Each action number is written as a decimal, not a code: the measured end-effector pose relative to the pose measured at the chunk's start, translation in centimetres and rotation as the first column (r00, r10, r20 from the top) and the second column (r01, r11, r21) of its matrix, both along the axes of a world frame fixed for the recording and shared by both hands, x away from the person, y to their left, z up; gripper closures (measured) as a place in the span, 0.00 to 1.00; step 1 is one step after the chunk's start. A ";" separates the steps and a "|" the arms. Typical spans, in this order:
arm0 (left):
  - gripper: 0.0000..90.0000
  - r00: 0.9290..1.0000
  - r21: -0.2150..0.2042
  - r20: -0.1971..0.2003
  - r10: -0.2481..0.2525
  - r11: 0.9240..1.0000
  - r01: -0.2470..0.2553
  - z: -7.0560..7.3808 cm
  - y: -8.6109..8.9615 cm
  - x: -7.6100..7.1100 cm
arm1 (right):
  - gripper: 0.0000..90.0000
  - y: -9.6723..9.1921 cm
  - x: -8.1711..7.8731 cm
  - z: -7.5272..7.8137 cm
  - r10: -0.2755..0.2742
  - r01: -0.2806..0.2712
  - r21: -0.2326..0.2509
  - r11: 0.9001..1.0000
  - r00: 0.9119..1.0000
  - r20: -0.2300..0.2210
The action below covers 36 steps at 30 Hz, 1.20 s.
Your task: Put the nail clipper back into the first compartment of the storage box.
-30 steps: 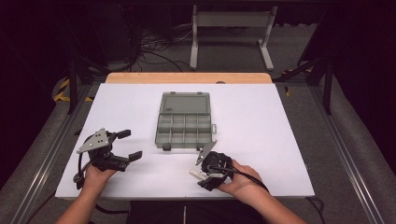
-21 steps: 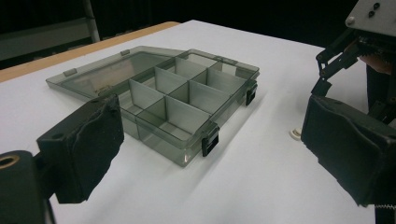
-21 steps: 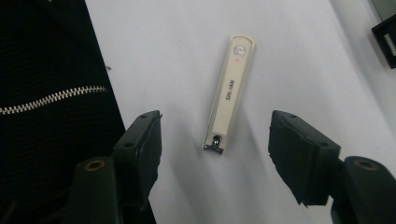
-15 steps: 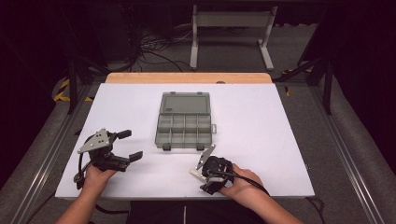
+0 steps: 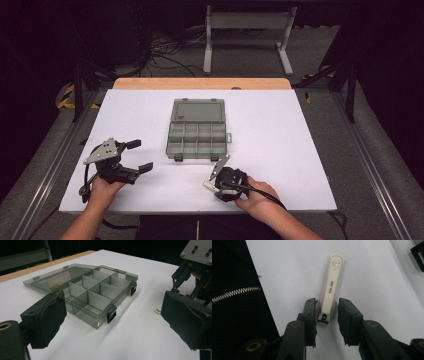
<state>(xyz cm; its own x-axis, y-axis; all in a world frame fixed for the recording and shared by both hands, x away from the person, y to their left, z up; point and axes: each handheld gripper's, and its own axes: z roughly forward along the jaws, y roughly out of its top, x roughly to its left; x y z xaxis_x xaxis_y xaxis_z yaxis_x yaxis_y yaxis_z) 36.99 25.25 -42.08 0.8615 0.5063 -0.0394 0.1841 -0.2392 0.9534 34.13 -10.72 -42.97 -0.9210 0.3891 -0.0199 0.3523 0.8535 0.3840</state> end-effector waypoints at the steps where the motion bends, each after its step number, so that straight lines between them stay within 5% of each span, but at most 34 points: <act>1: 0.08 1.000 0.003 0.001 0.000 1.000 0.000 0.0 0.0 0.0 | 0.80 0.0 0.0 0.0 -0.003 0.003 0.000 1.000 1.000 0.002; 18: 0.08 1.000 -0.002 -0.007 0.002 1.000 -0.002 0.0 0.0 0.0 | 0.87 -0.1 0.1 0.5 0.005 -0.005 0.026 1.000 1.000 -0.013; 36: 0.08 1.000 -0.003 0.000 0.005 1.000 -0.005 0.0 0.1 0.0 | 0.87 -0.6 0.7 4.2 0.003 -0.011 0.101 0.995 0.997 0.075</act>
<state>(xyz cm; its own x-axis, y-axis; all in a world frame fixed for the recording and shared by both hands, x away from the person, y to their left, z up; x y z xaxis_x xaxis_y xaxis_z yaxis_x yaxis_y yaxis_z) 36.98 25.36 -42.07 0.8589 0.5106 -0.0408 0.1850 -0.2351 0.9542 34.85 -11.29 -38.76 -0.9211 0.3861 -0.0498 0.3133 0.8111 0.4939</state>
